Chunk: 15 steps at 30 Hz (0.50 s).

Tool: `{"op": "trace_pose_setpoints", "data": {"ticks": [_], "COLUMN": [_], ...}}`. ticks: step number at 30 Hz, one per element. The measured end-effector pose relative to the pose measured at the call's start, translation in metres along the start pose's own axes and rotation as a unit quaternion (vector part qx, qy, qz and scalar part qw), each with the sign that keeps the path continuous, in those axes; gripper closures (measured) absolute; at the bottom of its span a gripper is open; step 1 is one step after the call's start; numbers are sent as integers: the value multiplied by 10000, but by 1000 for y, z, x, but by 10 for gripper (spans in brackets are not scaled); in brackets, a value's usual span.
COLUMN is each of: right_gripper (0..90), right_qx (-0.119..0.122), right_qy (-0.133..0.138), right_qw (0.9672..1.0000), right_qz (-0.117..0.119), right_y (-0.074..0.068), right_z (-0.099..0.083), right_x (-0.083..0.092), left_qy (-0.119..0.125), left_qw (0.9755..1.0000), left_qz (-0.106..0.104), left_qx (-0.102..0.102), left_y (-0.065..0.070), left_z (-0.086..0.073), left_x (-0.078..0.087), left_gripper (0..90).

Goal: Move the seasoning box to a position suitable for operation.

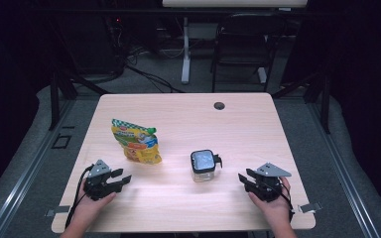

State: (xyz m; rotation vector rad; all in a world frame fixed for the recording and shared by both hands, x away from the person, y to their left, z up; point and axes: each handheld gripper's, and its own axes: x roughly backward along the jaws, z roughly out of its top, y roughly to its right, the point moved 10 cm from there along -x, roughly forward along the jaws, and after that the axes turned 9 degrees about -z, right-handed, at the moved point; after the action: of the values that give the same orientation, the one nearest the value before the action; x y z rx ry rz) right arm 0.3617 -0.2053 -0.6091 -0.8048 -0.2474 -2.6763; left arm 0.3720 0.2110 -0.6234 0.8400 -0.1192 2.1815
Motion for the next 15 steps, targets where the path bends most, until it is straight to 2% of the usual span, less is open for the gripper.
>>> {"op": "trace_pose_setpoints", "data": {"ticks": [2,3,6,8,9,11,15], "right_gripper": [594,590,555,547,548,568,600], "right_qx": [-27,-63,11,-63,-98,-99,30], "right_qy": [-50,-219,-358,-258,-208,-217,-154], "right_qw": [10000,9997,9994,9996,9997,9996,9998], "right_qz": [49,127,5,31,42,136,156], "right_y": [-1,-2,1,0,-1,-3,-8], "right_z": [-1,-5,-9,-5,-3,0,7], "right_x": [0,-2,-5,-6,-7,-9,-15], "left_qy": [16,1,63,87,78,67,120], "left_qw": [10000,10000,10000,9999,10000,10000,9999], "left_qz": [-16,-14,-7,-1,21,35,14], "left_qx": [36,6,33,66,11,2,58], "left_y": [0,0,0,1,0,1,3], "left_z": [0,0,1,0,-1,-3,-8], "left_x": [-1,-1,2,4,5,9,16], "left_gripper": [528,528,528,529,530,534,562]}}
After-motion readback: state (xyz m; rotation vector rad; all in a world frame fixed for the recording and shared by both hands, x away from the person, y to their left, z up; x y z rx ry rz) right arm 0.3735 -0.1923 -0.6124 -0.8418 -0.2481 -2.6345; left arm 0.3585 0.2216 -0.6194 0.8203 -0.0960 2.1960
